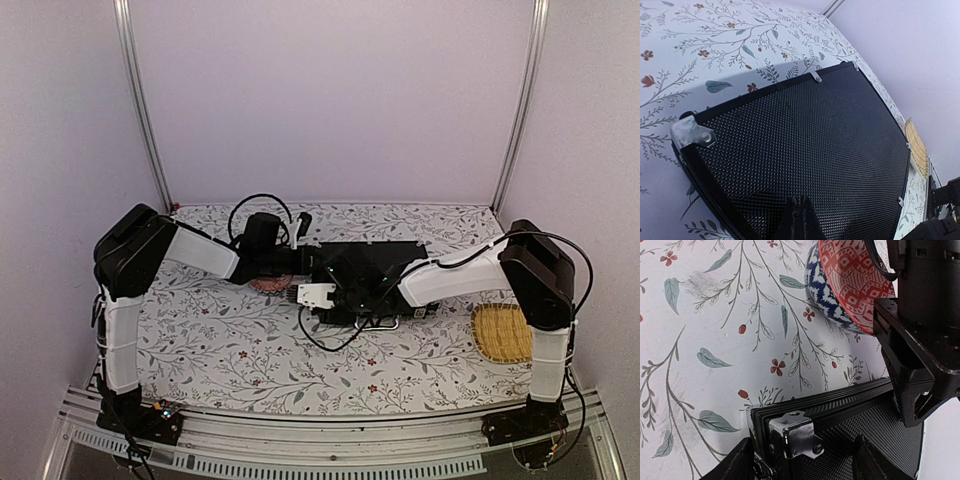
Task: Pack up texas hold em set
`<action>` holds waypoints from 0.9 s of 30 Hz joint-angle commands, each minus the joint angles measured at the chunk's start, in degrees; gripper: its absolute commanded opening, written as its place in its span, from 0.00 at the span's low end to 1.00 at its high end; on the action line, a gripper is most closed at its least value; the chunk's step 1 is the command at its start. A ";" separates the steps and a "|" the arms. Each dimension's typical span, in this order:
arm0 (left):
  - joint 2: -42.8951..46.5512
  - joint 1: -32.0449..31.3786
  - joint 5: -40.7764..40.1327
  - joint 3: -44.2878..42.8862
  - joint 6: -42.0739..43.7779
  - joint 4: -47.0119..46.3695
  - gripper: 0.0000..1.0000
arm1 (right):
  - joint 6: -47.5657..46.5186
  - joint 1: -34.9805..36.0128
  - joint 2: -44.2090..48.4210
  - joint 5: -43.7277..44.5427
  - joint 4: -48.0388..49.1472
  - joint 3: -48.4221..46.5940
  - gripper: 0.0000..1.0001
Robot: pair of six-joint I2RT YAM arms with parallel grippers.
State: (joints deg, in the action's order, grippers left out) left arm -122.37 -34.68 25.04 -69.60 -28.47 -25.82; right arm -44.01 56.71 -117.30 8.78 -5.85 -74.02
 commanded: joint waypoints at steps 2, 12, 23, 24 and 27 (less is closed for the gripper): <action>-1.85 0.40 -0.60 0.11 1.47 7.61 0.00 | -1.11 0.38 -7.80 -1.06 -12.69 9.08 0.67; 0.03 0.41 -1.59 -2.36 3.28 11.10 0.00 | 3.11 -1.55 1.49 -10.73 -17.31 4.23 0.77; 4.50 0.22 -2.59 -6.54 5.81 16.02 0.00 | 5.30 -8.44 14.10 -20.77 -19.85 3.39 0.79; 5.17 0.22 -2.50 -7.23 6.14 16.71 0.02 | 5.50 -9.07 15.44 -21.47 -20.02 3.48 0.79; 8.30 0.07 -2.44 -8.96 7.46 18.38 0.11 | 6.30 -11.77 19.93 -23.92 -20.74 3.62 0.80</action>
State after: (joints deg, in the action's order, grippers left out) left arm -119.72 -34.70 23.20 -75.20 -23.57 -11.09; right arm -39.86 47.59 -103.98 -9.13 -22.83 -70.83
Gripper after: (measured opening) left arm 0.059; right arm 0.794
